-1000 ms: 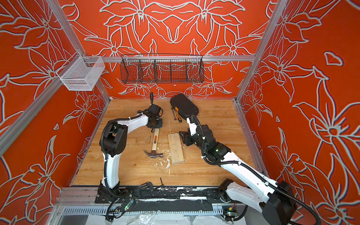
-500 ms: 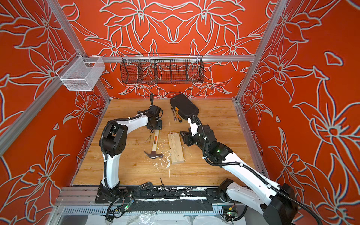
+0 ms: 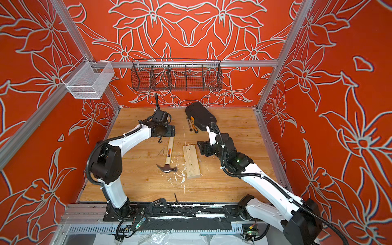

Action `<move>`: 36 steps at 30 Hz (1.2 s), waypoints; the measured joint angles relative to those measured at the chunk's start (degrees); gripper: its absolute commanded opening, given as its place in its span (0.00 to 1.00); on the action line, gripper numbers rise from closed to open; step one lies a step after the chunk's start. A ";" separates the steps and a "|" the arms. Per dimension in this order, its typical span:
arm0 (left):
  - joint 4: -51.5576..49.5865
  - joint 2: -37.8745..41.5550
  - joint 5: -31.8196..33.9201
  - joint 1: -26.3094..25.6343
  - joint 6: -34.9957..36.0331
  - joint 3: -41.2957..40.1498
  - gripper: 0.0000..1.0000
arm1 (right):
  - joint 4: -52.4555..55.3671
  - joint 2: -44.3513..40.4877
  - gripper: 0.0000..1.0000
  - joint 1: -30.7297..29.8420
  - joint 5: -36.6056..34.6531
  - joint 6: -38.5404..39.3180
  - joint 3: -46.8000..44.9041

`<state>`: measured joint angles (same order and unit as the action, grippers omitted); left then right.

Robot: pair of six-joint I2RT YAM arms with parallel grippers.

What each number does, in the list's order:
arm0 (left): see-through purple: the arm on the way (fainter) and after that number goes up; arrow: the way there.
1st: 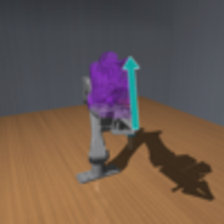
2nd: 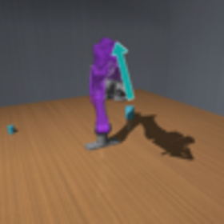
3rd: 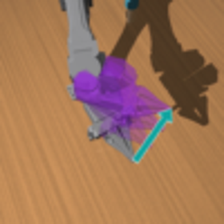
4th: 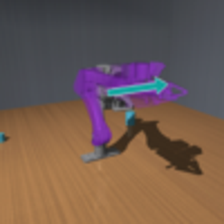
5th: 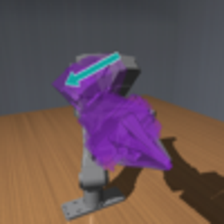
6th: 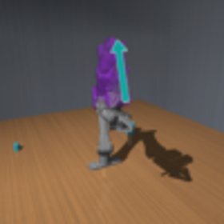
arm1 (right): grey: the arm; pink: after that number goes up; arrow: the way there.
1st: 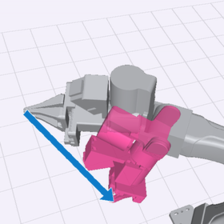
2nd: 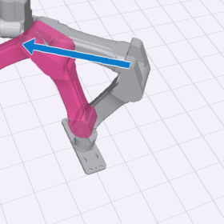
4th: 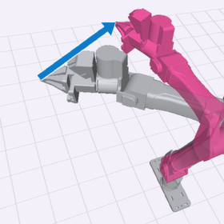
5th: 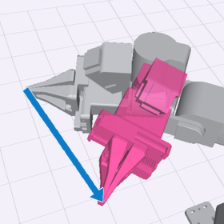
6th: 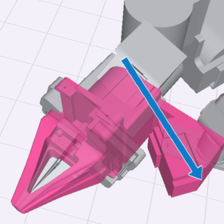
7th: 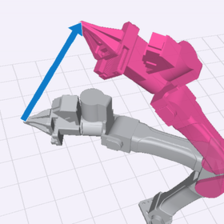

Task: Use a claw hammer to pull out a nail
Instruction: Place the hammer at the center of the board, then reset both arms

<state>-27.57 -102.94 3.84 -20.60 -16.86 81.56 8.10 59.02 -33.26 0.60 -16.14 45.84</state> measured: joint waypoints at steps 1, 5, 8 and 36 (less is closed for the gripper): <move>0.26 1.64 0.00 0.02 0.09 -0.79 0.98 | 0.39 0.22 0.97 0.79 -0.20 -0.31 0.37; 1.55 6.95 -0.20 0.22 -0.61 -4.50 0.97 | 2.12 1.40 0.97 4.24 -0.22 -0.24 2.12; 2.54 10.75 -0.52 0.79 -0.87 -8.09 0.97 | 3.30 2.67 0.97 6.67 -0.20 -0.37 3.41; 23.26 35.78 10.54 15.89 3.80 -41.79 0.97 | -1.99 -0.68 0.96 18.71 -12.74 3.28 -8.85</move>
<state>-4.32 -67.16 14.37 -4.71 -13.06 39.77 6.11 58.35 -14.55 -12.14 -12.86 36.99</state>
